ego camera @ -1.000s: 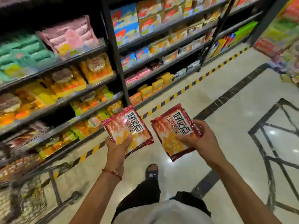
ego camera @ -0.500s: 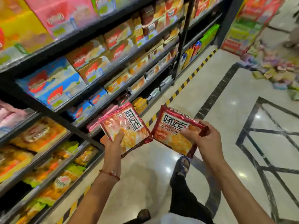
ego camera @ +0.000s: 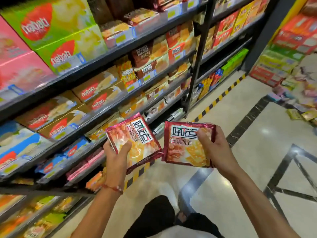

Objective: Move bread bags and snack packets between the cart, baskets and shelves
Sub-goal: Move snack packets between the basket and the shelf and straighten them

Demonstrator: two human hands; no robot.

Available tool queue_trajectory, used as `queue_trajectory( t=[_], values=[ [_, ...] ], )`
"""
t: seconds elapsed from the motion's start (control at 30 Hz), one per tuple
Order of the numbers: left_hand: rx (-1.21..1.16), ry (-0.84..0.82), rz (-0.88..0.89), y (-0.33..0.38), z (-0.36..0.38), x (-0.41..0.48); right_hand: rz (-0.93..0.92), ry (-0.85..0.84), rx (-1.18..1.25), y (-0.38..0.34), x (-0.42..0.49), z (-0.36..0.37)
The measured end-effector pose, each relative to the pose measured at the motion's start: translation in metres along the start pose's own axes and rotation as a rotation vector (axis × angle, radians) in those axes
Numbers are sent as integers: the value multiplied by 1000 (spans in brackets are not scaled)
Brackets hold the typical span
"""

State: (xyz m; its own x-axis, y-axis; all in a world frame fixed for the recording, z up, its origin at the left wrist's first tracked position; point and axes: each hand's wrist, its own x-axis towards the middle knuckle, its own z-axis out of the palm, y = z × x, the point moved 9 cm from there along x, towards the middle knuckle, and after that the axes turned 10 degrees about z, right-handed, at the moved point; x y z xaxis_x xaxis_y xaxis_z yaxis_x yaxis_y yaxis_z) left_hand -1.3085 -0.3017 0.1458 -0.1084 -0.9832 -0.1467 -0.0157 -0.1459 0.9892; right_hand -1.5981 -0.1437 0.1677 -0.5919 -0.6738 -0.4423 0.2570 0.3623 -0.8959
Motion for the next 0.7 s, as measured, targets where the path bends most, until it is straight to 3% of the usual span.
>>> queue_trajectory(
  t=[0.2, 0.33, 0.53, 0.7],
  values=[
    [-54, -38, -8, 14, 94, 78, 106, -169, -4, -39, 104, -6],
    [-8, 19, 26, 30, 143, 128, 40, -132, -86, -85, 165, -18],
    [-51, 8, 47, 49, 202, 185, -58, -132, 14, -149, 244, -37],
    [-134, 151, 18, 65, 240, 214, -141, -203, 44, -191, 309, -60]
  ],
)
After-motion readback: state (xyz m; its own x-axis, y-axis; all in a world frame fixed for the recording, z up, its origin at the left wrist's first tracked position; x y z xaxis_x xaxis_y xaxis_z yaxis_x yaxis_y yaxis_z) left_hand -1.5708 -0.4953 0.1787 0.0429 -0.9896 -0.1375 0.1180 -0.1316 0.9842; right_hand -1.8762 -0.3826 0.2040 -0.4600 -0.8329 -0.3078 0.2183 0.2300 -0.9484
